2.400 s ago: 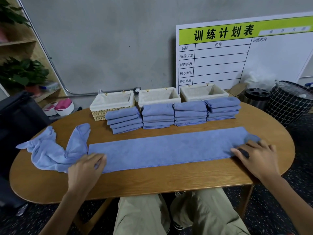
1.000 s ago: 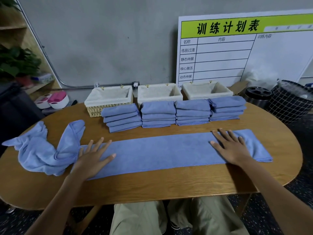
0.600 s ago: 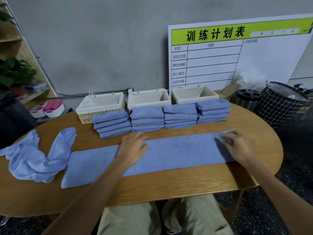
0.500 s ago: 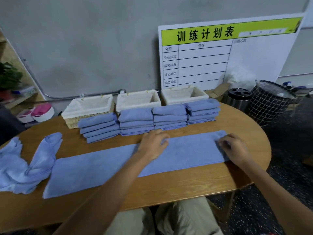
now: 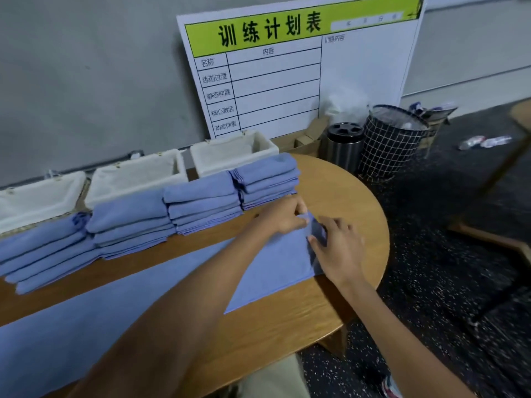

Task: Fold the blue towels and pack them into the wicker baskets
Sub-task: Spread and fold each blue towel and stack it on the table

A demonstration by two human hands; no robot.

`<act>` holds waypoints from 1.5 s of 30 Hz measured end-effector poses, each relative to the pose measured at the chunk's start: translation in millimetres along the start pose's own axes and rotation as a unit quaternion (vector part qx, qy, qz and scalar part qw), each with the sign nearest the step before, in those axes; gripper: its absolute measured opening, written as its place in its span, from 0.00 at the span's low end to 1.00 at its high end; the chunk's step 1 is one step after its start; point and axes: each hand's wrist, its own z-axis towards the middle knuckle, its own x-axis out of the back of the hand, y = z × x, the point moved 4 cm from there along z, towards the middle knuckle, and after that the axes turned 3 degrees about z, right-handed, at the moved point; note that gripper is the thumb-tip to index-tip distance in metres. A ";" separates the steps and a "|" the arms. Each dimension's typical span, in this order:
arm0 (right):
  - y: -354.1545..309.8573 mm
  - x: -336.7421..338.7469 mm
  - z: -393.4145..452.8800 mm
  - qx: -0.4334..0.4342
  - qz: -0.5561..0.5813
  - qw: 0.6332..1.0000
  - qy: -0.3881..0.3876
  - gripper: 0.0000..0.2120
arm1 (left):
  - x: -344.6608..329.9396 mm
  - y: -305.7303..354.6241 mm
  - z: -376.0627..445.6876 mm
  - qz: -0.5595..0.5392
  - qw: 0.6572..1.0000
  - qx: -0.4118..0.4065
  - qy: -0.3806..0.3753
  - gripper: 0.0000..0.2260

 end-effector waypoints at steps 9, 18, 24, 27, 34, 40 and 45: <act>9.7 5.3 9.4 -0.008 0.018 0.998 -0.053 0.22 | 22.3 19.2 8.0 -0.065 0.995 -0.018 -0.077 0.09; 15.0 16.6 -11.7 -0.017 0.194 0.980 0.038 0.08 | 40.4 7.6 -20.4 -0.275 0.959 0.067 -0.007 0.14; -21.4 25.2 -22.8 -0.006 0.374 0.925 0.068 0.02 | 39.1 6.7 -34.0 -0.401 0.910 0.104 0.026 0.13; -51.0 35.0 -31.4 0.032 0.404 0.911 0.084 0.05 | 63.2 5.6 -49.5 -0.489 0.864 0.117 0.035 0.12; -182.3 23.0 -54.7 0.152 0.415 0.897 -0.012 0.14 | 145.6 -49.2 -134.7 -0.546 0.824 0.110 0.099 0.33; -307.3 -33.4 -97.1 0.227 0.417 0.874 -0.105 0.20 | 213.5 -139.6 -270.2 -0.559 0.805 0.126 0.153 0.41; -384.2 -84.5 -149.9 0.249 0.456 0.839 -0.162 0.21 | 239.1 -205.5 -383.1 -0.543 0.797 0.170 0.200 0.42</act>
